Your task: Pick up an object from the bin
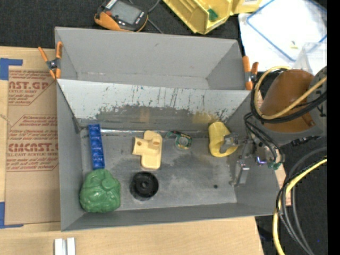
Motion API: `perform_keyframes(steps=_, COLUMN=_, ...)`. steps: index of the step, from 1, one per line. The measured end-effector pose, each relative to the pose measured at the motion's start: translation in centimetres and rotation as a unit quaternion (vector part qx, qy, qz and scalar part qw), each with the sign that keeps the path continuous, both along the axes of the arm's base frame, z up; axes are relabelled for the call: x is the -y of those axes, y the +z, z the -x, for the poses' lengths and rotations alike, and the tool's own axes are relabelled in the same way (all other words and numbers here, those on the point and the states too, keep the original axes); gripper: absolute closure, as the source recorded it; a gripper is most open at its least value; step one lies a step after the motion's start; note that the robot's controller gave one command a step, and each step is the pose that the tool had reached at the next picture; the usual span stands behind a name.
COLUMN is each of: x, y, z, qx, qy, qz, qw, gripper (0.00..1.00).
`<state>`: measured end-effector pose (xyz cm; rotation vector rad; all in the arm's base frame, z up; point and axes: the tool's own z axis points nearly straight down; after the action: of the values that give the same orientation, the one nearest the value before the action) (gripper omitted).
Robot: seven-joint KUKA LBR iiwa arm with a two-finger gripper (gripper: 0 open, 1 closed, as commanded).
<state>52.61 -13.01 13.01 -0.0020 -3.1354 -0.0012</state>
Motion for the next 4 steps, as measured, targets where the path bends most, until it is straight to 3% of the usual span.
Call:
perform_keyframes(steps=1, x=-0.1, y=0.4, z=-0.2, qx=0.0038, qy=0.000, qz=0.001, qw=1.0000, gripper=0.00)
perform_keyframes(steps=2, x=1.2, y=-6.1, z=-5.8, qx=-0.0031, qy=-0.145, qz=0.000, qw=0.9894, gripper=0.00)
perform_keyframes(steps=3, x=1.6, y=0.3, z=-5.7, qx=0.0064, qy=-0.050, qz=0.001, qw=0.9987, gripper=0.00)
perform_keyframes(steps=4, x=1.9, y=-3.1, z=-4.3, qx=-0.0028, qy=-0.199, qz=0.000, qw=0.9800, gripper=0.00)
